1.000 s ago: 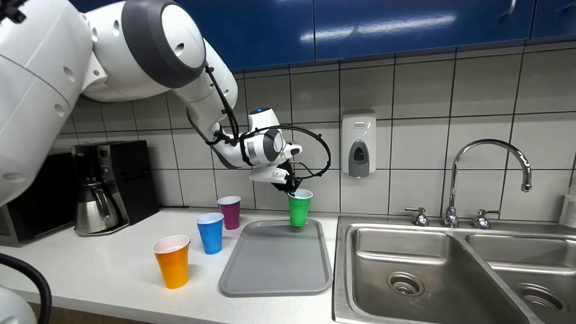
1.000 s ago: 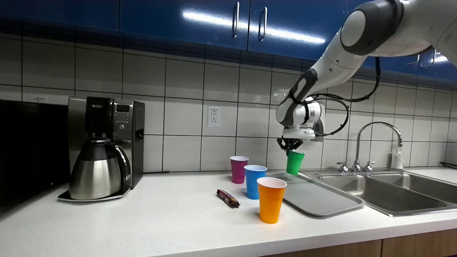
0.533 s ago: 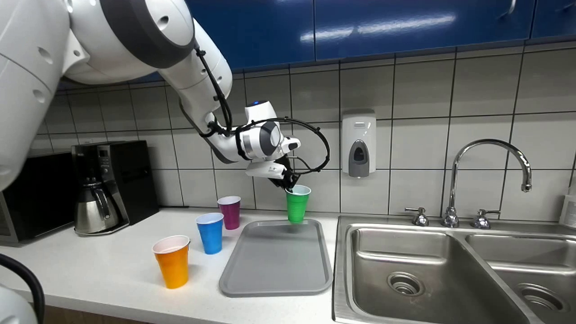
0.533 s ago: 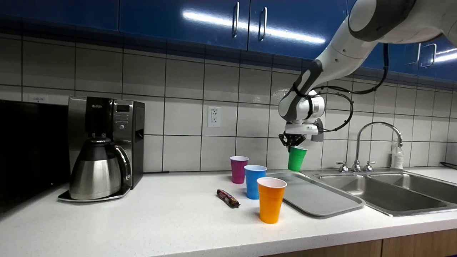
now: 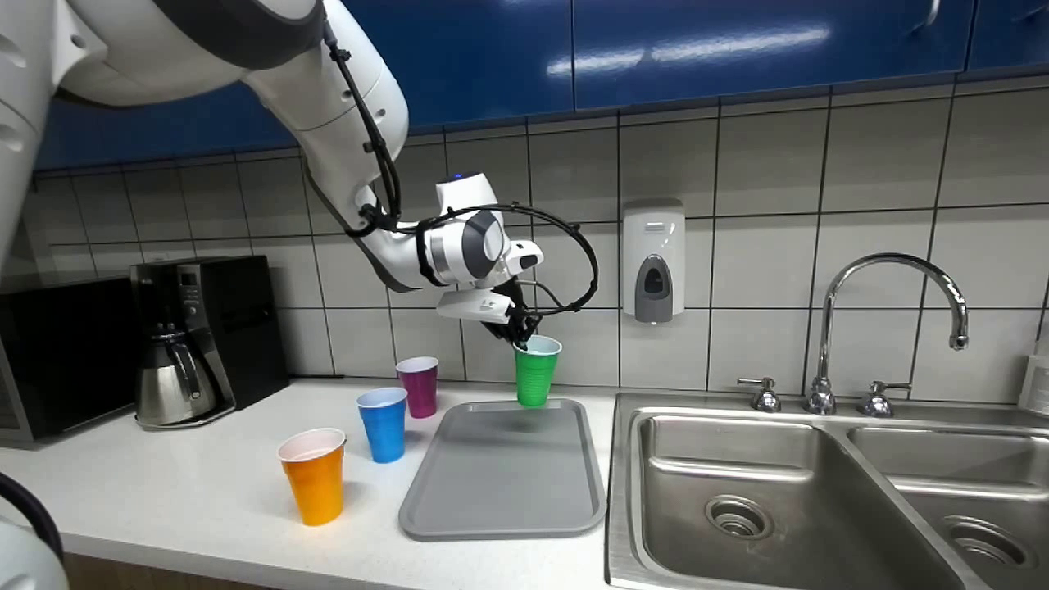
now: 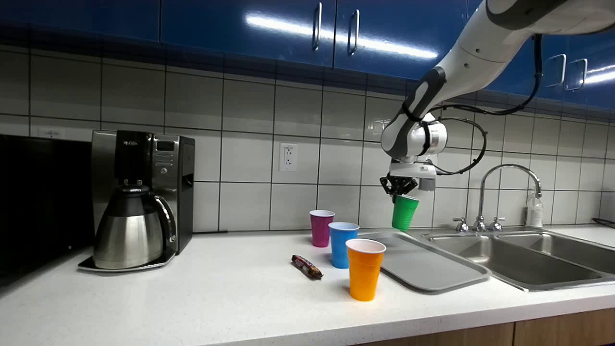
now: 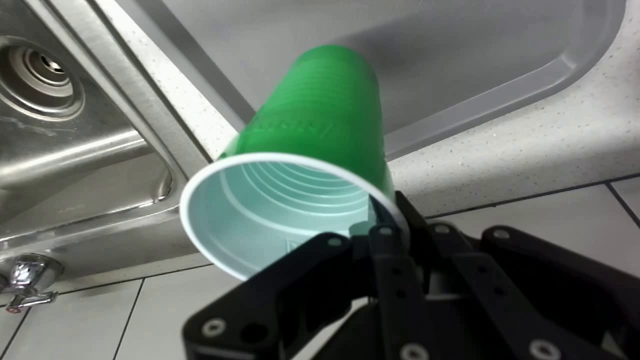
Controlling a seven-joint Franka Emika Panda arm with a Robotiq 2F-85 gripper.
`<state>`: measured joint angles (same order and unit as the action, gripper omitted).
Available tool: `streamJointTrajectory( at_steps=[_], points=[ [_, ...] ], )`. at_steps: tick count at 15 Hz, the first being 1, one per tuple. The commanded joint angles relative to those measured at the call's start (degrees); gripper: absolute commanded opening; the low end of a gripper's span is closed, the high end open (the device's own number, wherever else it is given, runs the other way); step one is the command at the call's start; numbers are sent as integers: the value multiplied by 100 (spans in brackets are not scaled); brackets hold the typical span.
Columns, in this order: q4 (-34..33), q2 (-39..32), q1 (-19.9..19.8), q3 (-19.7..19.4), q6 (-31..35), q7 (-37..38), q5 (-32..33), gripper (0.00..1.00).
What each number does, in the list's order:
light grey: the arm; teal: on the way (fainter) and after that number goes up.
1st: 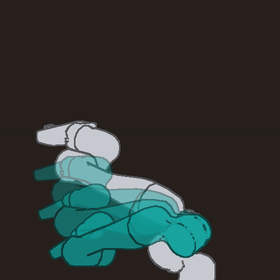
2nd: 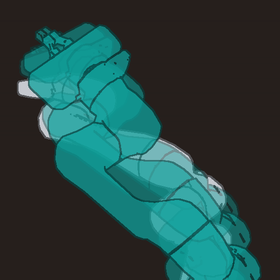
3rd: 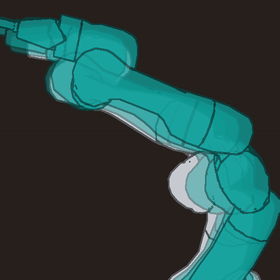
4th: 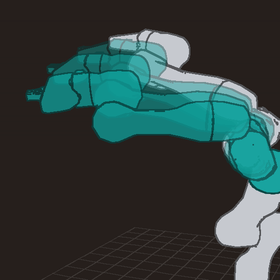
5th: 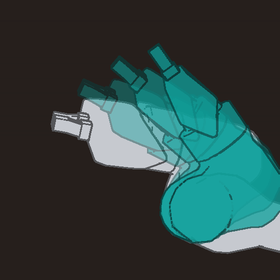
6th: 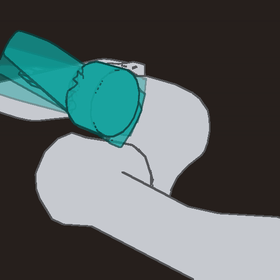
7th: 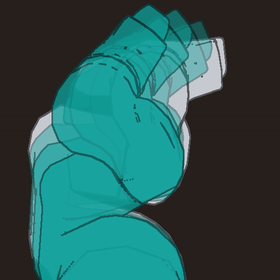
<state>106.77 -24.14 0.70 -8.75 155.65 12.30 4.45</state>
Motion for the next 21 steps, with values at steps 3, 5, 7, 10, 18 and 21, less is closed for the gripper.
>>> streamJointTrajectory(
  at_steps=[3, 5, 7, 10, 18, 21],
  points=[
    [748, 622, -61, 64, 157, -121, -18, 1],
    [926, 773, -78, 72, 157, -149, -22, 1],
    [1091, 923, -95, 86, 160, -177, -35, 1],
    [1291, 1129, -105, 84, 89, -197, -18, 1],
    [1731, 1569, -167, 127, -66, -384, -54, 1],
    [1869, 1712, -199, 126, -117, -514, -55, 1]
  ],
)
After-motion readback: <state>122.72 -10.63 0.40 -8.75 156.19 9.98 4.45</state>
